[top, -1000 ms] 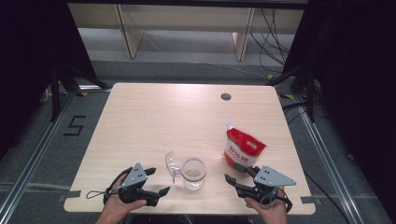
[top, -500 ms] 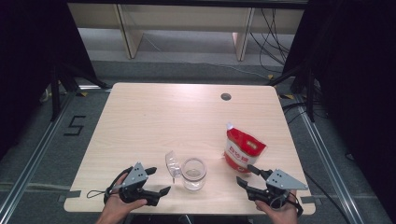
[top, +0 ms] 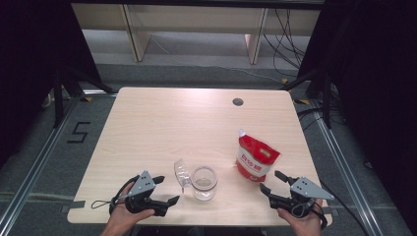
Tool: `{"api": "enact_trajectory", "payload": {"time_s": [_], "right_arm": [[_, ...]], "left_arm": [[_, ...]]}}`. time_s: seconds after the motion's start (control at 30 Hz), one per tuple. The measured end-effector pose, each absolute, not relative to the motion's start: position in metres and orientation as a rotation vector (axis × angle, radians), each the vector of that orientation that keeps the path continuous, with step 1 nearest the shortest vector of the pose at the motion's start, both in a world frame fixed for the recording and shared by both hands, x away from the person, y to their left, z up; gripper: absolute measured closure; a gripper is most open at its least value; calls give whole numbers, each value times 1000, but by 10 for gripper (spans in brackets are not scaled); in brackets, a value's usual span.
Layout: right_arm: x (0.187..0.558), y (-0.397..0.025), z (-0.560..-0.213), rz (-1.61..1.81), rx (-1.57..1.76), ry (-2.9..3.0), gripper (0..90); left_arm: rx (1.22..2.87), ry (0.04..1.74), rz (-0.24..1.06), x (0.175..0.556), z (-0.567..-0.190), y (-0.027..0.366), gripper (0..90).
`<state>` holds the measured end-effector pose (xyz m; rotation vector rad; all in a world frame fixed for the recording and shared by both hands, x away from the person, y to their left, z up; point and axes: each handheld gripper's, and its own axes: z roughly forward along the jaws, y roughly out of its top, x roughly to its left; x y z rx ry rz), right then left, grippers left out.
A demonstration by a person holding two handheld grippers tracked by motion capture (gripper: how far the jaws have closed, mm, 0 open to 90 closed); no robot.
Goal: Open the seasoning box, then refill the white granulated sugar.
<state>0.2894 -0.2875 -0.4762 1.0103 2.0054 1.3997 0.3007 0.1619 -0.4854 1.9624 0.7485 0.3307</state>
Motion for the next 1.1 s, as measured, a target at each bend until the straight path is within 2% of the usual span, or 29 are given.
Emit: {"api": "enact_trajectory", "payload": {"time_s": [0.23, 1.1], "right_arm": [[292, -287, -478, 1394, 1025, 2009, 219], [302, -291, -480, 1396, 1006, 2014, 209]], "left_arm": [[1956, 759, 330, 299, -484, 163, 150], [1958, 758, 327, 297, -484, 161, 150]]}}
